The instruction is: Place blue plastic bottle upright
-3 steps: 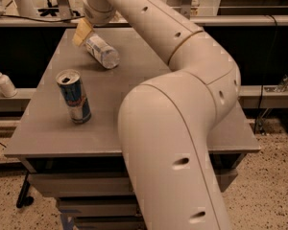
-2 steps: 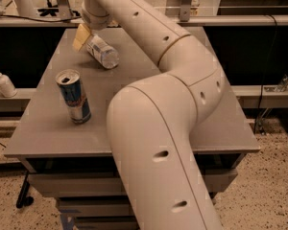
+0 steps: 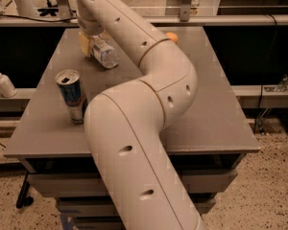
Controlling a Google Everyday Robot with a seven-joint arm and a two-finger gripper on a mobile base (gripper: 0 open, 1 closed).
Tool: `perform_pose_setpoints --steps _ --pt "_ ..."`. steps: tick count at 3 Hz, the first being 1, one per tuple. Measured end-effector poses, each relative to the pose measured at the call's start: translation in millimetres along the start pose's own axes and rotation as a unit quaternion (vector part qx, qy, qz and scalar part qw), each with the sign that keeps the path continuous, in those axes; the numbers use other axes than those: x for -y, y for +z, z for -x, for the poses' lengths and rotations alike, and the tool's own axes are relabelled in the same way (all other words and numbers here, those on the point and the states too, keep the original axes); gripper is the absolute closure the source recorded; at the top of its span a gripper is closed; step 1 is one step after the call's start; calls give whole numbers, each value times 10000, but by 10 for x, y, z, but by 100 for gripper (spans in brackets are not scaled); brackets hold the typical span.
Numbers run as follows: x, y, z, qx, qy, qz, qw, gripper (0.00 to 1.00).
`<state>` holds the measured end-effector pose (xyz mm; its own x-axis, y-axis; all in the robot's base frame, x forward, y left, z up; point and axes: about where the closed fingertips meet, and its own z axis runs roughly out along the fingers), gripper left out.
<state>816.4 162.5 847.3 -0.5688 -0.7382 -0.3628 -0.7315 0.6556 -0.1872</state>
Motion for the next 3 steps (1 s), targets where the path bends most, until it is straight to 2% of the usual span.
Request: perform_pose_setpoints --steps 1,2,3 --pt "16 -43 -30 -181 -14 -76 9998 64" --pt "102 -376 64 180 -72 -90 9998 87" --pt "244 -925 164 1000 -79 12 9950 100"
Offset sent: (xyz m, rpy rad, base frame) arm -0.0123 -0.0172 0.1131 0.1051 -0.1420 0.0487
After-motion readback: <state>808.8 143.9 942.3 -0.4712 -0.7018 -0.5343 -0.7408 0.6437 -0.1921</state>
